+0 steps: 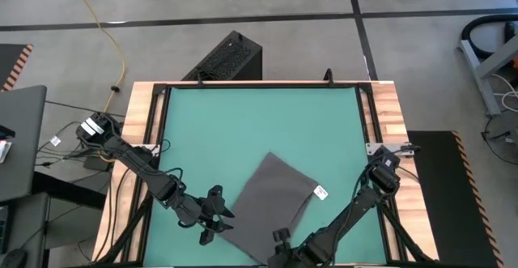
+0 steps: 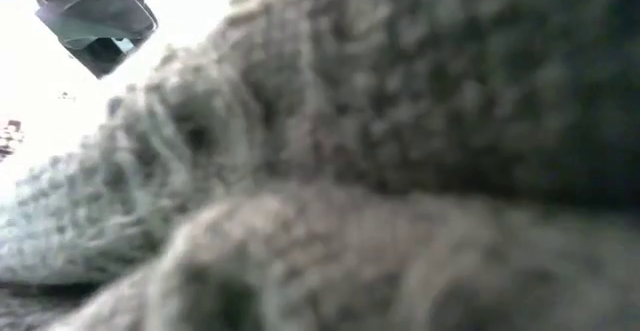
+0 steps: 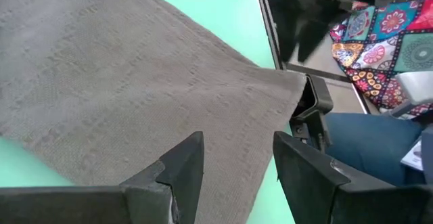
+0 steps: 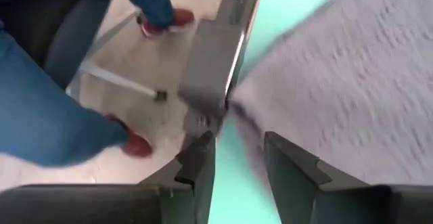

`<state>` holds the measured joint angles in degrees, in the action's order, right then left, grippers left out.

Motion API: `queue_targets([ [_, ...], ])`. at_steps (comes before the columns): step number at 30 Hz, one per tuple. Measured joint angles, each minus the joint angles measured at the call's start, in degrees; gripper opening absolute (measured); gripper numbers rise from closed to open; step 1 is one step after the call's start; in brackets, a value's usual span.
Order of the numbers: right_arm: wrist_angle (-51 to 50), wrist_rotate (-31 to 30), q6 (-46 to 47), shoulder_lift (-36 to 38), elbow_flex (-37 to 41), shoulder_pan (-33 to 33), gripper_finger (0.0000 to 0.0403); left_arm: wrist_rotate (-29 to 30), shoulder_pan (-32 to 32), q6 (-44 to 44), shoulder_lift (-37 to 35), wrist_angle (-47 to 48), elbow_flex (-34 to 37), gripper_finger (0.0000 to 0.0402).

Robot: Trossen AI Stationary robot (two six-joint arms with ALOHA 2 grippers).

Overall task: Roll towel into tight, uniform cylinder
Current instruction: Roll the gray towel

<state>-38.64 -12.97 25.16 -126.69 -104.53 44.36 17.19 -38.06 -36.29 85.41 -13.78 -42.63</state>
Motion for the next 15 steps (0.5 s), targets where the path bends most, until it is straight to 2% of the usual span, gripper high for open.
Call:
queue_targets([
  [3,-9.9,-0.9,3.1,0.0,-2.7,0.0,0.0137,0.0,0.0,0.1,0.0,-0.1,0.0,0.0167],
  [6,-17.1,-7.8,4.8,0.0,-3.6,-0.3,0.0122,0.0,0.0,0.1,0.0,0.0,0.0,0.0167],
  [8,-20.4,-13.2,5.0,0.0,-3.6,-1.2,0.0099,0.0,0.0,0.1,0.0,0.0,0.0,0.0167],
  [12,-29.2,-17.6,7.2,0.0,-3.6,-5.7,0.0024,0.1,0.0,0.3,0.0,0.0,0.0,0.0167],
  [15,-30.2,-22.2,5.6,0.0,-3.4,-9.7,0.0014,0.9,0.0,1.1,0.0,0.0,0.0,0.0167],
])
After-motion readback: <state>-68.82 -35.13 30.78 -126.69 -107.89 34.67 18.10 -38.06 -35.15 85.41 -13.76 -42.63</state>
